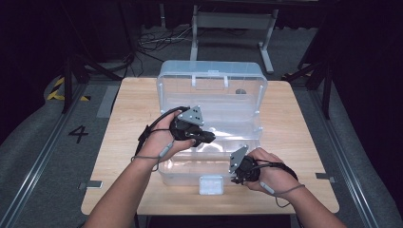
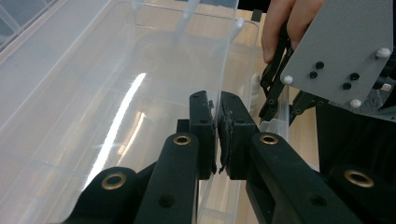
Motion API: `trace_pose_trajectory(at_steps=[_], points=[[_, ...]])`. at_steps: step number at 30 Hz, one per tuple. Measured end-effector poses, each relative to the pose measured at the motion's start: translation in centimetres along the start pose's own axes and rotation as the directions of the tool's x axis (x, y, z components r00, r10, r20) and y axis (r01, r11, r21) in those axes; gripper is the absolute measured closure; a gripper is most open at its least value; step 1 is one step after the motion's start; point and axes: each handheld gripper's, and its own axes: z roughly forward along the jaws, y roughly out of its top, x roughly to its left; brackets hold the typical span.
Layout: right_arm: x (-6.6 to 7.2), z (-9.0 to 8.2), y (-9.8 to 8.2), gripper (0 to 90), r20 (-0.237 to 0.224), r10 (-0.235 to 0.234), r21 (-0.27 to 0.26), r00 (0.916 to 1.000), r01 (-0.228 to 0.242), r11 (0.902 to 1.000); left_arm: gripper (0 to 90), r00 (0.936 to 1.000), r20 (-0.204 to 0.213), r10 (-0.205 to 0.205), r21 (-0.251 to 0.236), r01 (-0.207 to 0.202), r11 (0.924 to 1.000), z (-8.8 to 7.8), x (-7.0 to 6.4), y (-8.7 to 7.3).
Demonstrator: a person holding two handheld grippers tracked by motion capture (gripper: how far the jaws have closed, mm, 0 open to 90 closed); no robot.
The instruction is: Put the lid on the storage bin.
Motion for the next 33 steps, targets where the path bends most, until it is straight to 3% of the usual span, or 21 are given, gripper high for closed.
trace_pose_trajectory(at_steps=[6, 33], points=[[0.25, 0.03, 0.09, 81.0, 0.023, -0.001, 0.005, 0.9997, 0.001, 1.0000, 84.8, 0.9999, 0.005, -0.009, 0.005, 0.009, 0.9999, 0.11, -0.26, -0.05], [0.50, -0.08, 0.02, 80.1, 0.046, 0.005, 0.000, 0.9989, -0.005, 1.0000, 84.8, 0.9995, 0.025, -0.020, 0.017, 0.020, 0.9997, 0.29, -0.92, -0.59]])
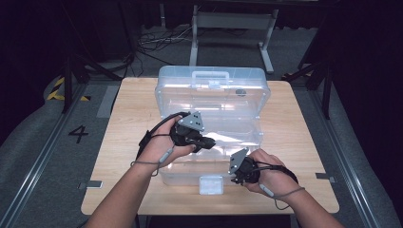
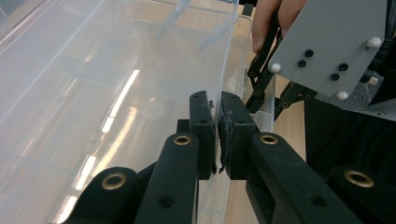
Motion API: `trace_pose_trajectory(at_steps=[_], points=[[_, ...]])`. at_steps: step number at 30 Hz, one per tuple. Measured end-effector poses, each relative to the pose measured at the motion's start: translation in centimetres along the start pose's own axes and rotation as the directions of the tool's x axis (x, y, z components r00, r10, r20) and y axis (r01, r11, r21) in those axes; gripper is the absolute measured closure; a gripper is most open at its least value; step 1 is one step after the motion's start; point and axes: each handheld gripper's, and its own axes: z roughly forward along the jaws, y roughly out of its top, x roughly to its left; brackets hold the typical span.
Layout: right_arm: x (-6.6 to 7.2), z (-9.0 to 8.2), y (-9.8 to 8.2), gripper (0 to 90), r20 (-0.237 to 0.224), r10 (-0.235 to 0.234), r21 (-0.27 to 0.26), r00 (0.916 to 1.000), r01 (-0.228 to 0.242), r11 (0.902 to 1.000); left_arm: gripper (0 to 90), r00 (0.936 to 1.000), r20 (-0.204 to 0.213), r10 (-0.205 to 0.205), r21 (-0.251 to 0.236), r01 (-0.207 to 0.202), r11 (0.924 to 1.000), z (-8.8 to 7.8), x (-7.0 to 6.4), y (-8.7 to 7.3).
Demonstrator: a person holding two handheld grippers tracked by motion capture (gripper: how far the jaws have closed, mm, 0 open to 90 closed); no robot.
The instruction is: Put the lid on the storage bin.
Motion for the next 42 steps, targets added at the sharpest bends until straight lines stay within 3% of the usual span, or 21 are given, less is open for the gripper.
trace_pose_trajectory(at_steps=[10, 20, 30, 35, 42], points=[[0.3, -1.5, 0.3, 81.0, 0.035, -0.017, -0.046, 0.9993, 0.018, 0.9988, 84.8, 1.0000, -0.001, 0.003, 0.001, -0.003, 1.0000, 0.1, -0.1, 0.0], [0.6, -2.6, 0.4, 80.7, 0.057, -0.036, -0.054, 0.9977, 0.039, 0.9978, 84.8, 1.0000, 0.001, 0.007, 0.013, -0.007, 0.9999, 0.1, -0.2, -0.1], [1.0, -5.6, 0.7, 83.5, 0.058, -0.031, -0.136, 0.9978, 0.038, 0.9900, 84.7, 1.0000, 0.001, 0.003, 0.015, -0.003, 0.9999, 0.2, -0.4, -0.1], [0.8, -7.0, 0.4, 90.0, 0.050, -0.009, -0.203, 0.9987, 0.019, 0.9790, 84.5, 1.0000, -0.008, 0.006, 0.018, -0.006, 0.9998, 0.2, -0.5, -0.1], [0.3, -8.9, -0.5, 90.0, 0.042, 0.085, -0.332, 0.9955, -0.066, 0.9410, 84.5, 0.9999, -0.009, 0.009, 0.022, -0.009, 0.9997, 0.2, -0.5, -0.1]])
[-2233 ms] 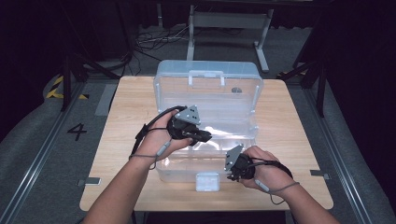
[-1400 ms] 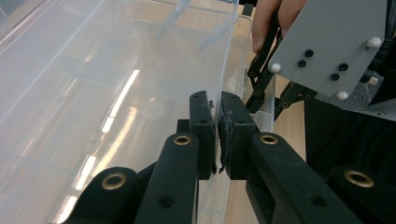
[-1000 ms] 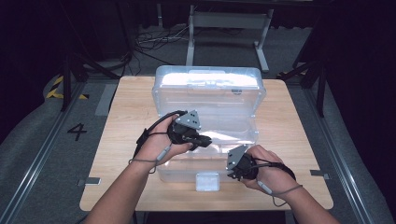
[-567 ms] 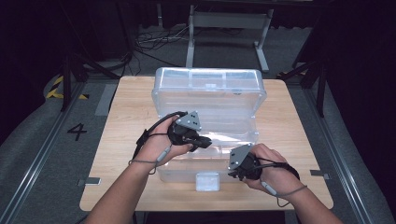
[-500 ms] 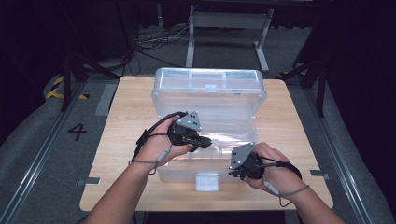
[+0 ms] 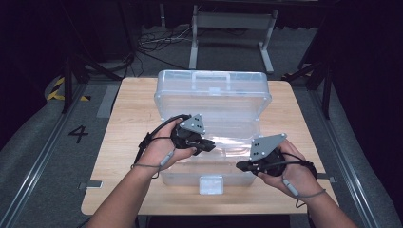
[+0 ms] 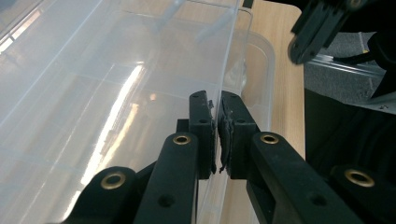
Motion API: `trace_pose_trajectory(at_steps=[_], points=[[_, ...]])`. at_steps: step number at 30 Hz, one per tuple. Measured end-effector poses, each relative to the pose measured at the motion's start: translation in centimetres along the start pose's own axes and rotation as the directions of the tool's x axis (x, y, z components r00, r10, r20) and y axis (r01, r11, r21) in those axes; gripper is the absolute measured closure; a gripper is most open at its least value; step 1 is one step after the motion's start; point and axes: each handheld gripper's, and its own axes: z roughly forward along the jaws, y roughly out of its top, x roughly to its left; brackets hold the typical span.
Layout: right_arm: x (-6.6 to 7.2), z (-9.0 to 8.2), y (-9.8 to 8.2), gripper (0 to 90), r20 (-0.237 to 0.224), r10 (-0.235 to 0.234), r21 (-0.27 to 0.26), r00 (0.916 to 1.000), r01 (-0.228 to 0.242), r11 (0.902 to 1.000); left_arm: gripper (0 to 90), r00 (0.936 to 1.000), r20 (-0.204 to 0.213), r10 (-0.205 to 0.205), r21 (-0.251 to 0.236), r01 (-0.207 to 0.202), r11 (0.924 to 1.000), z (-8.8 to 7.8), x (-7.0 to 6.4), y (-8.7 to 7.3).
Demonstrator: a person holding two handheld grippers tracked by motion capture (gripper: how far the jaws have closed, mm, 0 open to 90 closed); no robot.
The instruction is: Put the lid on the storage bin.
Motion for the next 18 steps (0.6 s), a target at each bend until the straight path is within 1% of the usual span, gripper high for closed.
trace_pose_trajectory(at_steps=[1, 2, 3, 4, 6, 8, 9, 10, 11, 12, 16, 17, 18], points=[[-0.1, -0.3, 0.0, 90.0, 0.005, 0.011, -0.020, 0.9999, -0.011, 0.9997, 84.5, 1.0000, 0.000, 0.001, -0.001, -0.001, 1.0000, 0.0, 0.0, 0.0], [-0.1, -0.3, 0.0, 90.0, 0.005, 0.011, -0.020, 0.9999, -0.011, 0.9997, 84.5, 1.0000, 0.000, 0.001, -0.001, -0.001, 1.0000, 0.0, 0.0, 0.0], [-0.2, -0.6, -0.1, 90.0, 0.009, 0.020, -0.033, 0.9998, -0.020, 0.9993, 84.5, 1.0000, -0.001, 0.000, -0.002, 0.000, 1.0000, 0.0, 0.0, 0.0], [-0.4, -1.1, -0.2, 90.0, 0.017, 0.043, -0.067, 0.9989, -0.041, 0.9969, 84.5, 1.0000, -0.001, -0.001, -0.001, 0.001, 1.0000, 0.0, 0.0, 0.0], [-0.7, -1.8, -0.3, 90.0, 0.024, 0.076, -0.113, 0.9968, -0.073, 0.9909, 84.4, 1.0000, -0.002, -0.002, -0.001, 0.002, 1.0000, 0.0, 0.0, 0.0], [-1.0, -2.3, -0.5, 90.0, 0.032, 0.110, -0.143, 0.9934, -0.104, 0.9842, 84.4, 1.0000, -0.001, -0.003, 0.000, 0.003, 1.0000, 0.0, -0.1, 0.0], [-1.0, -2.3, -0.5, 90.0, 0.032, 0.110, -0.143, 0.9934, -0.104, 0.9842, 84.4, 1.0000, -0.001, -0.003, 0.000, 0.003, 1.0000, 0.0, -0.1, 0.0], [-1.3, -2.8, -0.9, 90.0, 0.045, 0.149, -0.179, 0.9878, -0.139, 0.9741, 84.4, 1.0000, 0.000, -0.003, -0.002, 0.003, 1.0000, 0.0, -0.1, -0.1], [-1.3, -2.8, -0.9, 90.0, 0.045, 0.149, -0.179, 0.9878, -0.139, 0.9741, 84.4, 1.0000, -0.001, -0.003, -0.002, 0.003, 1.0000, 0.0, -0.1, -0.1], [-1.6, -3.1, -1.2, 90.0, 0.057, 0.177, -0.202, 0.9825, -0.163, 0.9659, 84.3, 1.0000, -0.004, -0.004, -0.001, 0.004, 1.0000, 0.0, -0.1, -0.1], [-2.1, -3.5, -1.7, 90.0, 0.078, 0.224, -0.245, 0.9715, -0.199, 0.9488, 84.2, 1.0000, -0.008, -0.003, -0.005, 0.003, 1.0000, 0.1, -0.2, -0.1], [-2.2, -3.6, -1.8, 90.0, 0.088, 0.237, -0.258, 0.9676, -0.208, 0.9436, 84.2, 1.0000, -0.008, -0.005, -0.005, 0.004, 1.0000, 0.1, -0.3, -0.1], [-2.2, -3.6, -1.8, 90.0, 0.088, 0.237, -0.258, 0.9676, -0.208, 0.9436, 84.2, 1.0000, -0.008, -0.005, -0.005, 0.004, 1.0000, 0.1, -0.3, -0.1]])
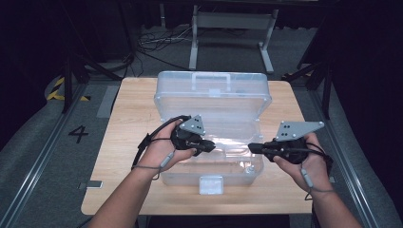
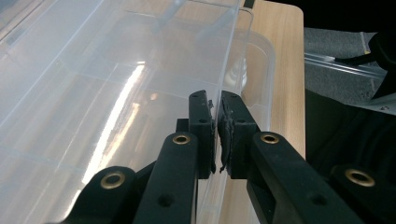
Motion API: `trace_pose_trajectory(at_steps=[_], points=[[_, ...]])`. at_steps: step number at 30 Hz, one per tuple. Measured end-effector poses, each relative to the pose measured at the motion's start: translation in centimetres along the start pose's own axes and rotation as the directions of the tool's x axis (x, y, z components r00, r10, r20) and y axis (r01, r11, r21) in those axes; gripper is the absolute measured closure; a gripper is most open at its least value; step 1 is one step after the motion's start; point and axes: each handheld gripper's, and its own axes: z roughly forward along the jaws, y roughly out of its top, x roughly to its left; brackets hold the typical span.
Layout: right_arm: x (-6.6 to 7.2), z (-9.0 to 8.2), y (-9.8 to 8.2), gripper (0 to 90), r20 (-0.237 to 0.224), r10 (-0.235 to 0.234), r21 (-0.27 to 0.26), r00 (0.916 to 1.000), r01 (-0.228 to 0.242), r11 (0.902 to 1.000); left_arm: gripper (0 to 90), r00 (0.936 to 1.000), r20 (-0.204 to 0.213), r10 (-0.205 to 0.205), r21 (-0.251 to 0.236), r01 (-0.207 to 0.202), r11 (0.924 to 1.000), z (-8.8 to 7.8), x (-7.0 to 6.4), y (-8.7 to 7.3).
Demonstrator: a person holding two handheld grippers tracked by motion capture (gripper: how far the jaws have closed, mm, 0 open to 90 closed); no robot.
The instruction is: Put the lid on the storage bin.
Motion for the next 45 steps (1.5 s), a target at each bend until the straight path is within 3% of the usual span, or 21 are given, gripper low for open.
trace_pose_trajectory(at_steps=[3, 9, 19, 30, 33, 36, 45], points=[[-0.7, -0.4, -0.3, 90.0, 0.036, 0.050, -0.055, 0.9981, -0.048, 0.9973, 84.1, 1.0000, -0.003, -0.003, -0.001, 0.003, 1.0000, 0.0, -0.1, -0.1], [-1.5, -0.5, -0.8, 90.0, 0.056, 0.103, -0.101, 0.9931, -0.097, 0.9902, 84.1, 0.9999, 0.007, -0.010, -0.010, 0.010, 0.9999, 0.1, -0.2, -0.4], [-2.9, -0.5, -1.4, 90.0, 0.081, 0.187, -0.191, 0.9790, -0.168, 0.9670, 83.8, 0.9999, 0.000, -0.013, -0.017, 0.013, 0.9998, 0.1, -0.6, -0.6], [-3.9, -0.6, -1.4, 90.0, 0.097, 0.241, -0.245, 0.9656, -0.212, 0.9461, 83.9, 0.9999, -0.012, 0.002, -0.004, -0.002, 1.0000, 0.0, -1.1, -0.8], [-4.1, -0.6, -1.4, 90.0, 0.095, 0.250, -0.255, 0.9635, -0.219, 0.9417, 83.9, 0.9999, -0.016, -0.004, -0.020, 0.004, 0.9998, -0.3, -1.3, -0.8], [-4.3, -0.6, -1.5, 90.0, 0.105, 0.251, -0.258, 0.9624, -0.217, 0.9413, 86.5, 1.0000, -0.001, -0.006, -0.048, 0.006, 0.9988, -0.8, -1.5, -0.8], [-4.4, -0.4, -1.6, 90.0, 0.108, 0.255, -0.251, 0.9608, -0.222, 0.9423, 84.9, 0.9991, -0.022, -0.037, -0.100, 0.035, 0.9944, -2.5, -1.5, -1.3]])
